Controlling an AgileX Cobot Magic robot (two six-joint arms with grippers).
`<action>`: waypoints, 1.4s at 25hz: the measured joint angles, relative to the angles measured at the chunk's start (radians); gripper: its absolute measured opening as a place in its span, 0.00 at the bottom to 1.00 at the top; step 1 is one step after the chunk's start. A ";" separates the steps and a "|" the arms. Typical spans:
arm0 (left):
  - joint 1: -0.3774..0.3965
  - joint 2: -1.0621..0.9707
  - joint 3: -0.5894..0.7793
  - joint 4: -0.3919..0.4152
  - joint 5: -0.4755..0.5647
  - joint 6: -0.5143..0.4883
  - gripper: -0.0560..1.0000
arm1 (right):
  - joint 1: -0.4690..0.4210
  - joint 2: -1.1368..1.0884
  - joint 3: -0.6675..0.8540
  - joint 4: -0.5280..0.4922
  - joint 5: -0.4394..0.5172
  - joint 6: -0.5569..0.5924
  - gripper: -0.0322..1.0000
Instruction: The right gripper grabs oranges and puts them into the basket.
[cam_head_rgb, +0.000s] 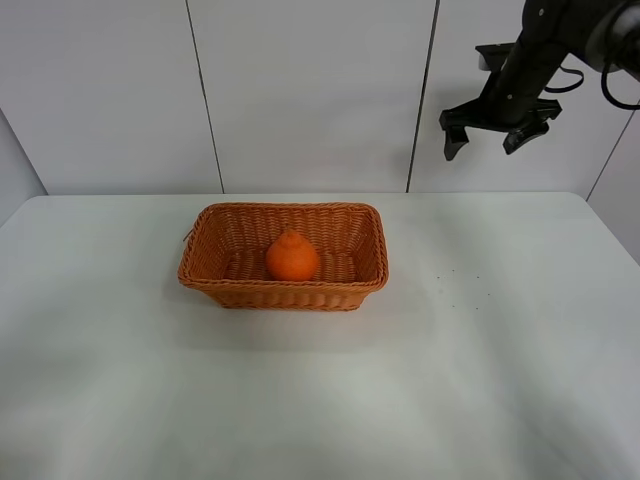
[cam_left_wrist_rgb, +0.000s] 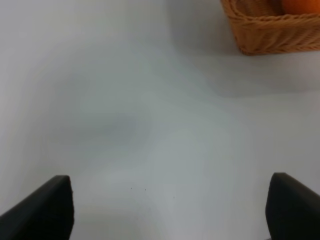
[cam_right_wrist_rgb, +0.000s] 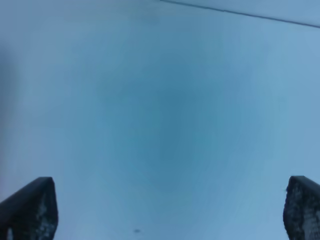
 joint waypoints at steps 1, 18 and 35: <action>0.000 0.000 0.000 0.000 0.000 0.000 0.89 | -0.012 -0.003 0.003 0.000 0.000 0.000 0.70; 0.000 0.000 0.000 0.000 0.000 0.000 0.89 | -0.034 -0.463 0.581 0.000 -0.003 -0.001 0.70; 0.000 0.000 0.000 0.000 0.000 0.000 0.89 | -0.034 -1.483 1.588 0.011 -0.152 -0.001 0.70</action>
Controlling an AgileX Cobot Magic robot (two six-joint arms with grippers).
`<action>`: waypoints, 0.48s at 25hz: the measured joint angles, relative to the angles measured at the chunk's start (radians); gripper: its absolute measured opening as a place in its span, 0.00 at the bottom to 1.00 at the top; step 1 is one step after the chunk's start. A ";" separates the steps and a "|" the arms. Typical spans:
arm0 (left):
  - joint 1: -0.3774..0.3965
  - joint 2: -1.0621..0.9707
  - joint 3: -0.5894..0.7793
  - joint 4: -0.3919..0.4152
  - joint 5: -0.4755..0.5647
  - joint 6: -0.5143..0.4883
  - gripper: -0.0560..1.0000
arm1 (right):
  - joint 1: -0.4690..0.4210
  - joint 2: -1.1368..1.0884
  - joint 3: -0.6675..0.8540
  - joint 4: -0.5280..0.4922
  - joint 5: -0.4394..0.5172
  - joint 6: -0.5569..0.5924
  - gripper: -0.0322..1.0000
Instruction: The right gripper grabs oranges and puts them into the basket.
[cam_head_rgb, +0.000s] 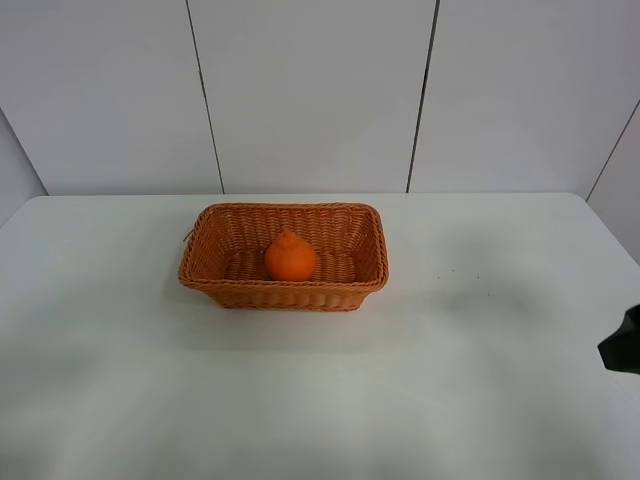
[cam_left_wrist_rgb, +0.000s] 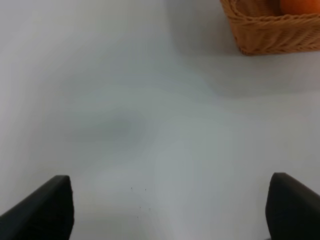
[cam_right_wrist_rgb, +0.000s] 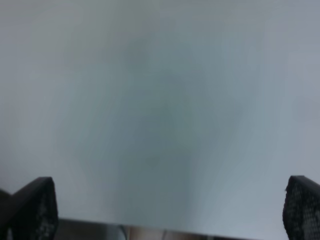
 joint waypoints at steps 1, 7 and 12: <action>0.000 0.000 0.000 0.000 0.000 0.000 0.89 | 0.000 -0.066 0.044 0.001 -0.027 0.000 0.70; 0.000 0.000 0.000 0.000 0.000 0.000 0.89 | 0.000 -0.404 0.167 0.009 -0.042 0.000 0.70; 0.000 0.000 0.000 0.000 0.000 0.000 0.89 | 0.000 -0.602 0.167 0.009 -0.044 0.001 0.70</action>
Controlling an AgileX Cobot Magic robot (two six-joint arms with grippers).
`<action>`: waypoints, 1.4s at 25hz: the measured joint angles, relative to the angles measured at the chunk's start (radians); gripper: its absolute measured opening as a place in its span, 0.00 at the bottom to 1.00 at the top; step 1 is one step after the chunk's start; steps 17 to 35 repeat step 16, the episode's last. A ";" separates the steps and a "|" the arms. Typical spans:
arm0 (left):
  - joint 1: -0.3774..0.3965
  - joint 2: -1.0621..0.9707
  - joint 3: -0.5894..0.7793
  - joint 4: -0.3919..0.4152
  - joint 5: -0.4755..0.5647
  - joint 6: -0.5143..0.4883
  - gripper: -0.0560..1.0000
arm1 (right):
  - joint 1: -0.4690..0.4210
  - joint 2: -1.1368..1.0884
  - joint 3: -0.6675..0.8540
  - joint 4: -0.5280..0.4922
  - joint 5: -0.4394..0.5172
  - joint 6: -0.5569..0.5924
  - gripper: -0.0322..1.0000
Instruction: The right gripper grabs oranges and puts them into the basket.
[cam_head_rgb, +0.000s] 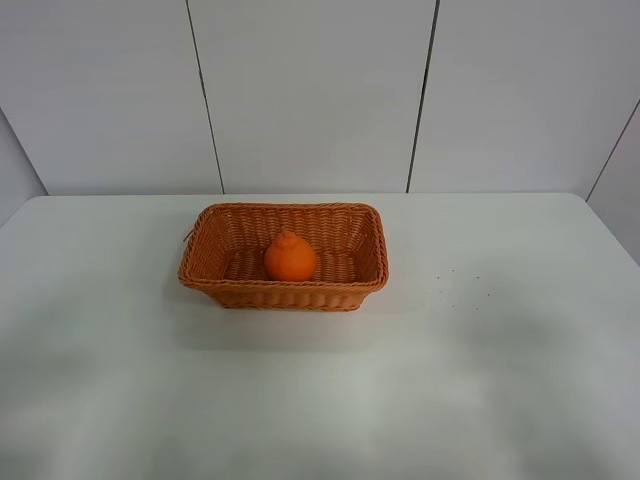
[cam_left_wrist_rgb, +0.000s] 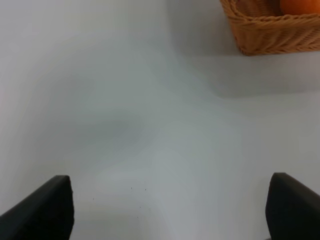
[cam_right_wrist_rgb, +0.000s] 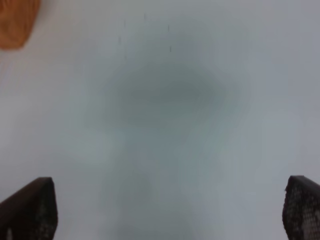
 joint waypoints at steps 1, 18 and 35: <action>0.000 0.000 0.000 0.000 0.000 0.000 0.89 | 0.000 -0.033 0.000 -0.001 0.000 0.002 0.70; 0.000 0.000 0.000 0.000 0.000 0.000 0.89 | 0.002 -0.182 0.001 -0.002 0.000 0.011 0.70; 0.000 0.000 0.000 0.000 0.000 0.000 0.89 | 0.002 -0.182 0.001 -0.002 0.000 0.011 0.70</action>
